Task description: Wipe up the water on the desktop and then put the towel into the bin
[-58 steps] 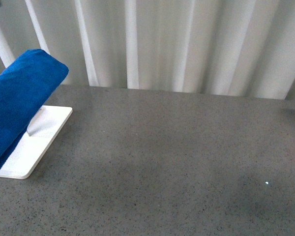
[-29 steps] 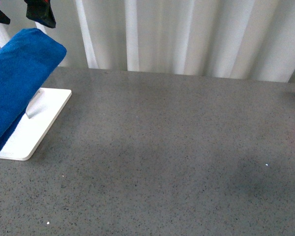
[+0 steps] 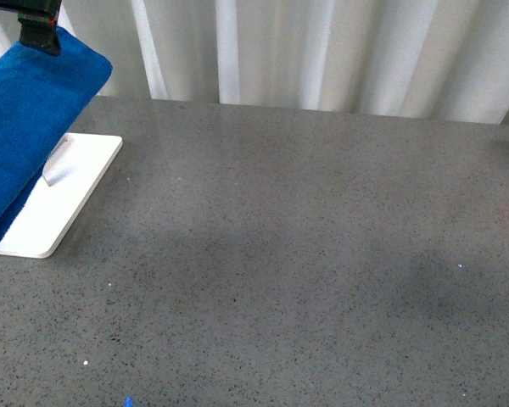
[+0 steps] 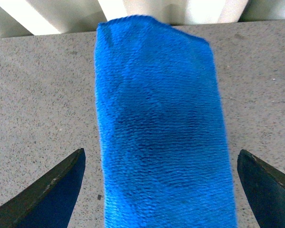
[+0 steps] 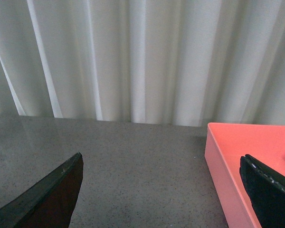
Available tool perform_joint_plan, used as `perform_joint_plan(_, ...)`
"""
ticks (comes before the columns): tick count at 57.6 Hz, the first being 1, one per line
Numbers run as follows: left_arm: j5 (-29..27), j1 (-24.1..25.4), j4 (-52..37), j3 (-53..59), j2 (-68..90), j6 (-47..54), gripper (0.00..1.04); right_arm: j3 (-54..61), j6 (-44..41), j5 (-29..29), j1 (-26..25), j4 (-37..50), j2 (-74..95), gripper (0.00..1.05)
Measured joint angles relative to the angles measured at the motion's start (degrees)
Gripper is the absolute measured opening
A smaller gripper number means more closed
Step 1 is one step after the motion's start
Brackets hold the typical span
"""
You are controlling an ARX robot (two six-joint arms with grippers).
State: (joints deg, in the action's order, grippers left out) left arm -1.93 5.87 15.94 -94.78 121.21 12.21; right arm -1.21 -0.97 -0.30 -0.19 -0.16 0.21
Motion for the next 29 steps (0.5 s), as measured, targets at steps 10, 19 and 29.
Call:
perform_joint_plan(10,0.11,1.49,-0.87,-0.72,2.62,0.44,0.98,0.0,0.0,0.0,0.0,0.0,0.0,0.98)
perform_joint_plan(19,0.5,1.31,-2.73,-0.72,4.07,0.46,0.98,0.0,0.0,0.0,0.0,0.0,0.0,0.98)
perform_joint_plan(29,-0.26,1.01,-3.65,-0.61,4.48,1.2,0.93,0.0,0.0,0.0,0.0,0.0,0.0,0.98)
